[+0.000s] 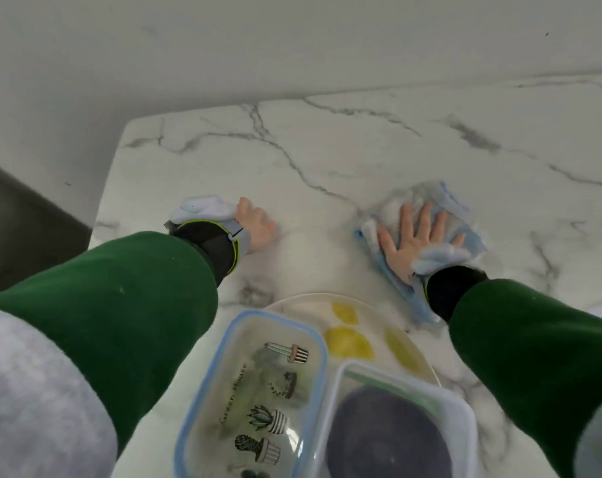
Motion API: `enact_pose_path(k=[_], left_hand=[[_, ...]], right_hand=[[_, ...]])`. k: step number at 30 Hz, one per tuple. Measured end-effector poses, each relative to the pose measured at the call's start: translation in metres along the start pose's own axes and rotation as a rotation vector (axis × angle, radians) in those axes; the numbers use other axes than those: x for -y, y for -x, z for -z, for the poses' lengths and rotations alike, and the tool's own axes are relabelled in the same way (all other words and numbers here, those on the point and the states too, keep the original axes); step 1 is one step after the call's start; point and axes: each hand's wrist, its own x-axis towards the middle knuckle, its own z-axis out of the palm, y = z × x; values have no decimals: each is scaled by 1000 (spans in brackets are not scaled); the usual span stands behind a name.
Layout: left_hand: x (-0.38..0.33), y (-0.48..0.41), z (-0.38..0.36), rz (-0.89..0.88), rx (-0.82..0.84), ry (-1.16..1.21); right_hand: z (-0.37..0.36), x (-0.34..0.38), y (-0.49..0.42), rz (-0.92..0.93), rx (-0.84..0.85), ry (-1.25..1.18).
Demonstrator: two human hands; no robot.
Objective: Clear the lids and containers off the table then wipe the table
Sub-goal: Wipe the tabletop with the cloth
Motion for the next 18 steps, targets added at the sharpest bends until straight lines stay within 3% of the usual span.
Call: enact_pose_path(k=[4,8,11,15,18], left_hand=[[11,-5,-11,29,-20,47],[22,-5,-19,30,-55,170],[49,-11,-24,129,-150,175],[74,-11,-23,210,-67,193],[76,-14,-14,223,-36,256]], right_hand=[[-30,100,19,452,-29,91],[-42,108,8,655,-48,131],[-25,80,-21,511,-71,103],[5,85,-44,204,57,85],[7,129,-37,257,30,93]])
